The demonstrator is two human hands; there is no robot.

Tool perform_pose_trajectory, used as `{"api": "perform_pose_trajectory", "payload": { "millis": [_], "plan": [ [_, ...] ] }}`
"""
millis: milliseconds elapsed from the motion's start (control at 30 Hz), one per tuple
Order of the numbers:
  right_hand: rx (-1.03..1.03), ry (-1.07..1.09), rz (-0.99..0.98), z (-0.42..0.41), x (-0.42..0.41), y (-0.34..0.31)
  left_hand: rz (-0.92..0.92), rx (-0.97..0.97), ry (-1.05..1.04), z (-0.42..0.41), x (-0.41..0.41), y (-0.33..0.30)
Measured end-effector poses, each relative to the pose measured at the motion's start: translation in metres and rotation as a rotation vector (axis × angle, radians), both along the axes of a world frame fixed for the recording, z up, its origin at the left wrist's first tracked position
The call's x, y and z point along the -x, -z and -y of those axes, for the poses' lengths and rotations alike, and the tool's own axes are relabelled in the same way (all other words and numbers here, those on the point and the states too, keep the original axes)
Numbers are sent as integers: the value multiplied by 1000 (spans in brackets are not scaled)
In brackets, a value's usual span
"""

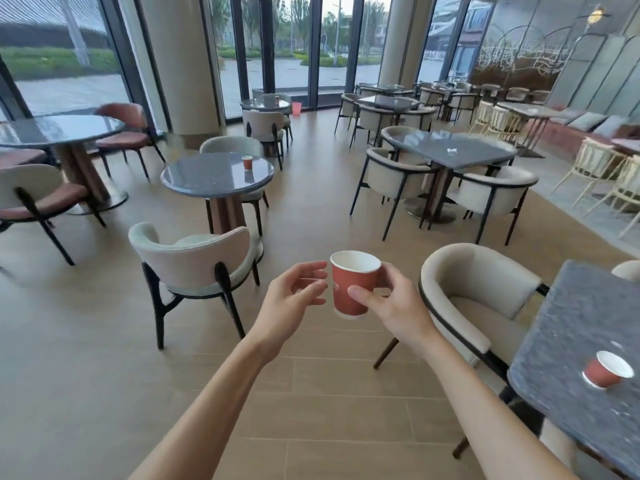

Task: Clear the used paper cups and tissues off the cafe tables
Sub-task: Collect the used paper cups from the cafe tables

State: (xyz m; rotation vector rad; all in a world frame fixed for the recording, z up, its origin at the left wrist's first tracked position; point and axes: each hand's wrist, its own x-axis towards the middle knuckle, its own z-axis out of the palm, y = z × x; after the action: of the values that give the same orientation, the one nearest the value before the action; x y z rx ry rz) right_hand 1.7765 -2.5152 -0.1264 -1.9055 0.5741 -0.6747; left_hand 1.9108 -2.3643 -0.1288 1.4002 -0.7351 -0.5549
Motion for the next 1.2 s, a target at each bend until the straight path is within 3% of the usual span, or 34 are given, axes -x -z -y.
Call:
{"api": "perform_pose_trajectory", "payload": {
  "millis": [467,767,1200],
  "plan": [
    [-50,59,47,216,-229,17,4,-26,-43,206,-241,4],
    [-79,0,84,391,-413,17,-7,-16,-157,362,-413,-5],
    [-35,-16,40,590,-662,19,5,18,-161,558,-663,5]
  ]
}}
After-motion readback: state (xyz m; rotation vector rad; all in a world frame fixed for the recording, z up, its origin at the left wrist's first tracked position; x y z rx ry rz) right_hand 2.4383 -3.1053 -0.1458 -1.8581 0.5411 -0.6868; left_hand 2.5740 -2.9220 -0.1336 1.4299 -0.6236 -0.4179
